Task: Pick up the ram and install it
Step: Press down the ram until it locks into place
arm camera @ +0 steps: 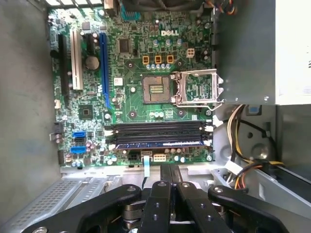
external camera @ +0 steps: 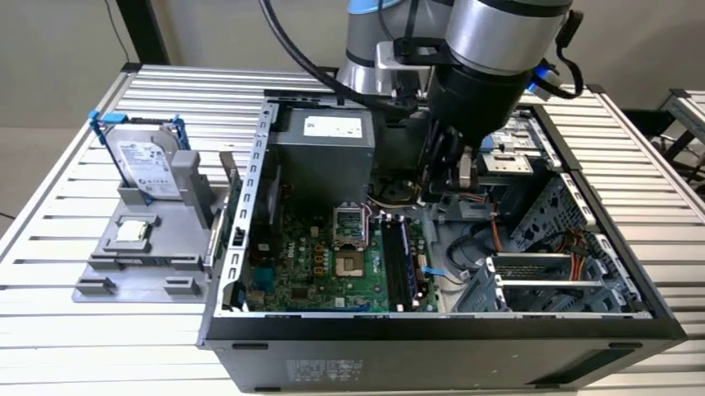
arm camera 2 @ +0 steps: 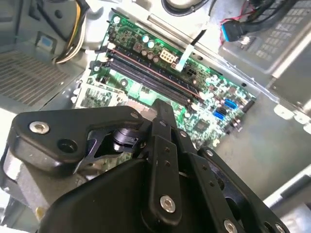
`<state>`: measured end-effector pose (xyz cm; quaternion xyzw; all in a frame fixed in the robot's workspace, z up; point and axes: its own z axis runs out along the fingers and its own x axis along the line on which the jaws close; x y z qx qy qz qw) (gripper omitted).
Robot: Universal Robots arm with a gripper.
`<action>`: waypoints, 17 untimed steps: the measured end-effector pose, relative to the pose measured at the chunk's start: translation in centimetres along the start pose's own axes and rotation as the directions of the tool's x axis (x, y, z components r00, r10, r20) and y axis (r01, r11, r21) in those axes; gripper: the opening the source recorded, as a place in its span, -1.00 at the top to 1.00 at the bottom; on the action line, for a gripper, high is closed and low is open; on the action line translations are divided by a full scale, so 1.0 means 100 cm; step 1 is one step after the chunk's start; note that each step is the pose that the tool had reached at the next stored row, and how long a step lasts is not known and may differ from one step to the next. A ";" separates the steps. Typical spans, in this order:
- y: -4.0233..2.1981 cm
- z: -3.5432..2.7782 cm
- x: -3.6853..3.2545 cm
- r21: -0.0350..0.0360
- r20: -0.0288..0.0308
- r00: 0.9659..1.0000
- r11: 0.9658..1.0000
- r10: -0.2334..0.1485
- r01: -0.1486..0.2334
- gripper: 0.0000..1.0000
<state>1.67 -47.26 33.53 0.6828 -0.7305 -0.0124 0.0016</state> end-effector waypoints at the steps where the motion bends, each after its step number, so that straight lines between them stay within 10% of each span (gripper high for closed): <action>1: 0.0001 -0.0046 -0.0001 0.000 0.000 1.000 1.000 0.000 0.000 1.00; 7: 0.0006 -0.0314 -0.0004 0.000 0.000 1.000 1.000 0.000 0.000 1.00; 17: 0.0007 -0.0345 -0.0005 0.000 0.000 1.000 1.000 0.000 0.000 1.00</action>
